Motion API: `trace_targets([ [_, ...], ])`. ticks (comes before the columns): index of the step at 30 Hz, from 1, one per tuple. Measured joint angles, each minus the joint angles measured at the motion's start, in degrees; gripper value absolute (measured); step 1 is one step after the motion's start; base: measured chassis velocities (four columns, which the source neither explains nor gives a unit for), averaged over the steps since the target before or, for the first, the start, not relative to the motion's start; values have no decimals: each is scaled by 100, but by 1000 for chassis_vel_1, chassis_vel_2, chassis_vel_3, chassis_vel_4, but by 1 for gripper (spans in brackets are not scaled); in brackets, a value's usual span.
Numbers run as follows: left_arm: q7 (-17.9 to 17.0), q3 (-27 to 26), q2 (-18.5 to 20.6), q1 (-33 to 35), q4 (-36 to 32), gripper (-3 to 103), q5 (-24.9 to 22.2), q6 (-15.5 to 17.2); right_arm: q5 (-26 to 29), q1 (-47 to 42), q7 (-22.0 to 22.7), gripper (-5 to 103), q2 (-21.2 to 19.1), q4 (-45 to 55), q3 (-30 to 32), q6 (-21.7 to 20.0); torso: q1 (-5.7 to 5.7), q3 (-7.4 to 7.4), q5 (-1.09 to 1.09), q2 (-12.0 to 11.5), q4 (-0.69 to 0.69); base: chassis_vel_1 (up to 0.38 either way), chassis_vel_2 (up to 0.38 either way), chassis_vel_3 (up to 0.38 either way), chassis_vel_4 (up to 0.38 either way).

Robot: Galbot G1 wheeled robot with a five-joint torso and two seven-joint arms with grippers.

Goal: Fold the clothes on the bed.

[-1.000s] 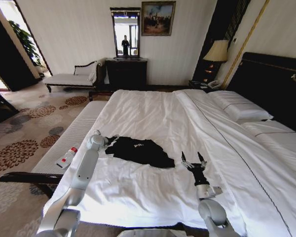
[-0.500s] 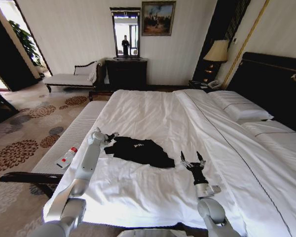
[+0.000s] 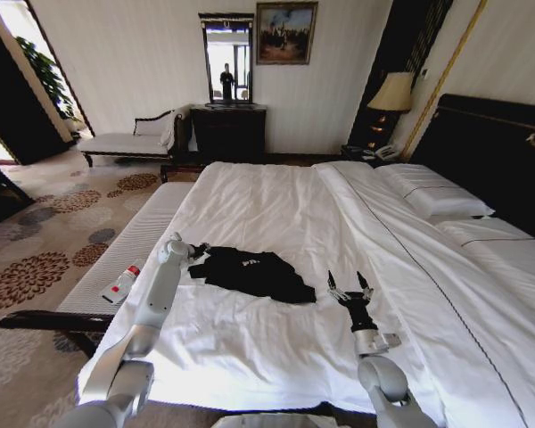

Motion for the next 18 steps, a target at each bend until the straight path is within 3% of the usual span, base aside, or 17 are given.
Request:
trace_targets([
  [3, 67, 14, -65, -19, 50, 16, 89, -24, 26, -12, 2, 100, -2, 14, 17, 0, 0, 0, 0, 0, -1, 0, 0, 0, 0],
  [5, 83, 10, -76, -8, 32, 16, 90, -27, 34, -16, 5, 100, -5, 16, 30, 2, 0, 0, 0, 0, -2, 0, 0, 0, 0],
  [8, 161, -9, -14, 93, -115, 2, 90, -41, 49, -19, 24, 100, -12, -2, 49, 24, 0, 0, -1, 0, -3, 0, 0, 0, 0],
  [11, 213, -10, 94, 169, -240, 1, 86, -57, 50, 0, 73, 100, -19, -39, 43, 29, 0, 0, -1, 0, -4, 0, 0, 0, 0],
  [14, 388, 43, 437, 410, -673, 0, 81, -123, 105, 100, 406, 100, -65, -106, -41, -80, 0, 0, -1, 0, -1, 0, 0, 0, 0],
  [17, 868, 103, 1009, 974, -1626, 0, 169, -405, 901, 403, 1244, 100, -254, -133, -478, -592, 0, -1, 1, 0, 4, 0, 0, 0, 0],
  [18, 868, 103, 1009, 974, -1626, 0, 169, -405, 901, 403, 1244, 100, -254, -133, -478, -592, 0, -1, 1, 0, 4, 0, 0, 0, 0],
])
